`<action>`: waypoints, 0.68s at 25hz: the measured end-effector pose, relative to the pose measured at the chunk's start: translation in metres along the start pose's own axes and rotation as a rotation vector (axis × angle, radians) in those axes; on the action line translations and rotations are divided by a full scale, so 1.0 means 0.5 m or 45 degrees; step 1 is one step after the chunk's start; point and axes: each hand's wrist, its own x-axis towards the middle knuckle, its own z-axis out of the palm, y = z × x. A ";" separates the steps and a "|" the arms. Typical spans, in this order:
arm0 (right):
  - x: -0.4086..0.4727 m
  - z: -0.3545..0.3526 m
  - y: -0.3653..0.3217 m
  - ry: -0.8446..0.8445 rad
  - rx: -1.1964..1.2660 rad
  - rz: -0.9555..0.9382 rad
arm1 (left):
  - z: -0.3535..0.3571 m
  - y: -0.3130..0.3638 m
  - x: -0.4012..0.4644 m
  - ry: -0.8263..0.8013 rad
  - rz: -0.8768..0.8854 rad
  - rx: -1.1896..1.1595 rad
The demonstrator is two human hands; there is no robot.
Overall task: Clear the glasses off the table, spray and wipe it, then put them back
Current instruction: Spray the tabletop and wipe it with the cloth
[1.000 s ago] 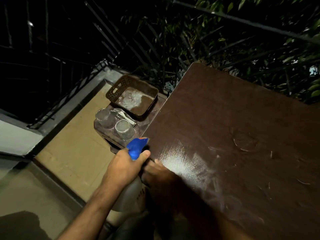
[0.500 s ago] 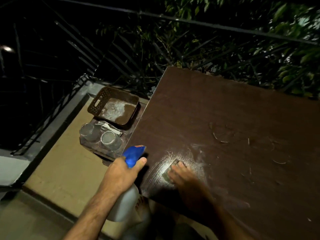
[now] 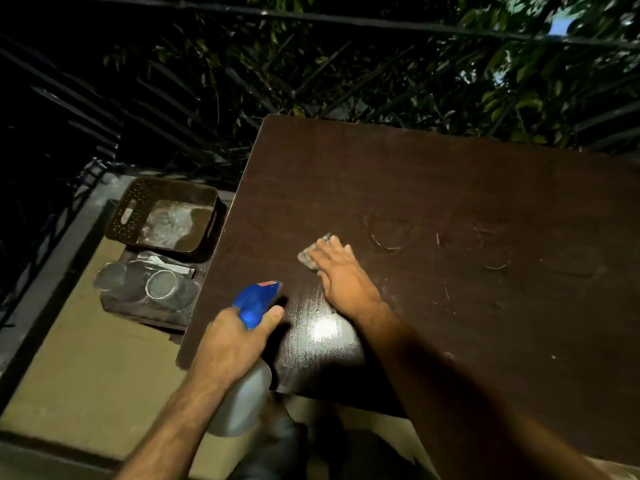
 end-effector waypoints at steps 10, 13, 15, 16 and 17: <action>-0.174 -0.060 0.069 -0.024 -0.116 -0.179 | 0.005 0.069 0.012 -0.083 0.138 0.046; -0.127 -0.115 0.161 0.139 -0.093 0.211 | 0.025 0.082 0.010 -0.119 0.212 0.130; -0.131 -0.117 0.159 0.175 -0.075 0.263 | 0.038 0.086 0.014 -0.145 0.230 0.189; -0.142 -0.106 0.145 0.161 -0.089 0.253 | 0.042 0.087 0.017 -0.165 0.229 0.205; -0.161 -0.089 0.126 0.155 -0.104 0.199 | 0.046 0.088 0.020 -0.187 0.235 0.209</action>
